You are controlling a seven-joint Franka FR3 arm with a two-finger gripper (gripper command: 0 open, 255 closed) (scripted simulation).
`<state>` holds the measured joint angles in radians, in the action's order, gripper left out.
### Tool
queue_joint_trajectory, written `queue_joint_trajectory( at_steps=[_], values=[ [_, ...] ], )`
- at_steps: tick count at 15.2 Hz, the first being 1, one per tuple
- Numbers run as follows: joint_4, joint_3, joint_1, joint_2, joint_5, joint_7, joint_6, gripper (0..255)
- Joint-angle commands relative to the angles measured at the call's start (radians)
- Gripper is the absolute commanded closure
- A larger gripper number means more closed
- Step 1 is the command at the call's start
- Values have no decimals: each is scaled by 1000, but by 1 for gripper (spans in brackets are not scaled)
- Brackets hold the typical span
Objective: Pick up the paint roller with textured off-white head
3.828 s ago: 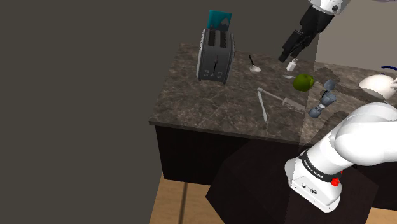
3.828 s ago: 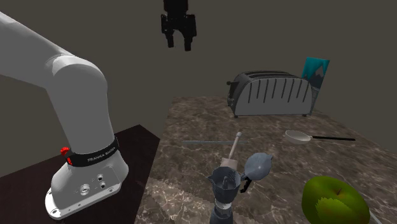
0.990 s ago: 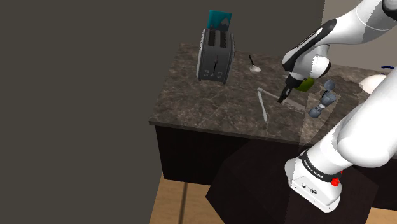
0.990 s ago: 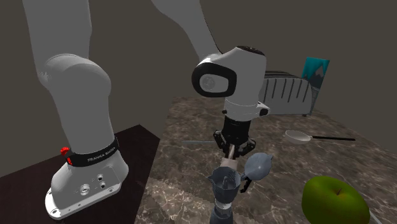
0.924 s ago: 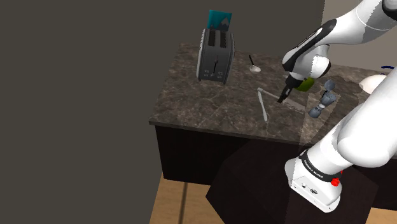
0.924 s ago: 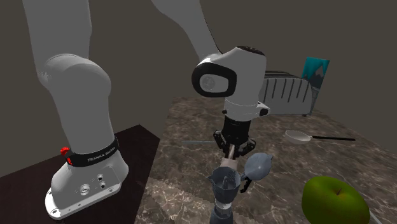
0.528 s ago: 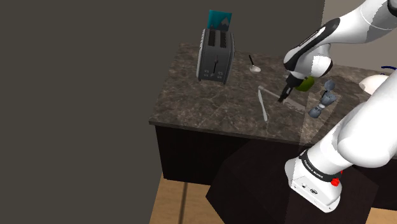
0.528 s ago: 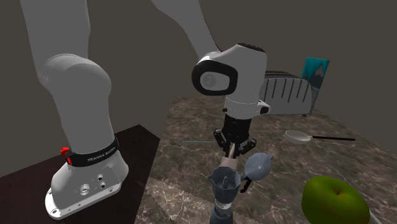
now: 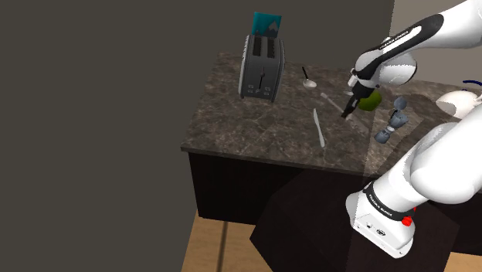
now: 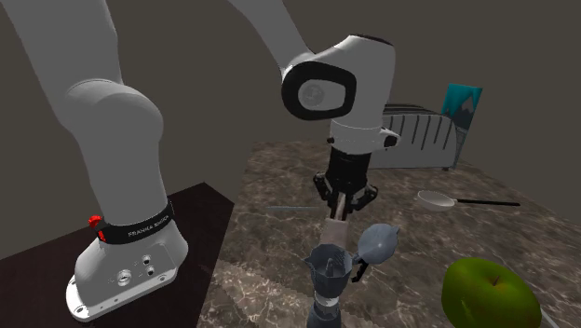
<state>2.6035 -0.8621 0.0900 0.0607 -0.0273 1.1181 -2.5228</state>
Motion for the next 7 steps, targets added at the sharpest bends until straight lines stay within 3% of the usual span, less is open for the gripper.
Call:
queue_joint_trajectory(
  at_steps=[1, 5, 7],
  values=[
    [-4, 5, -12, 44, 59, -44, 34, 255],
    [-18, 27, -38, 115, 133, -101, 99, 255],
    [-18, 29, -40, 117, 135, -103, 102, 255]
  ],
)
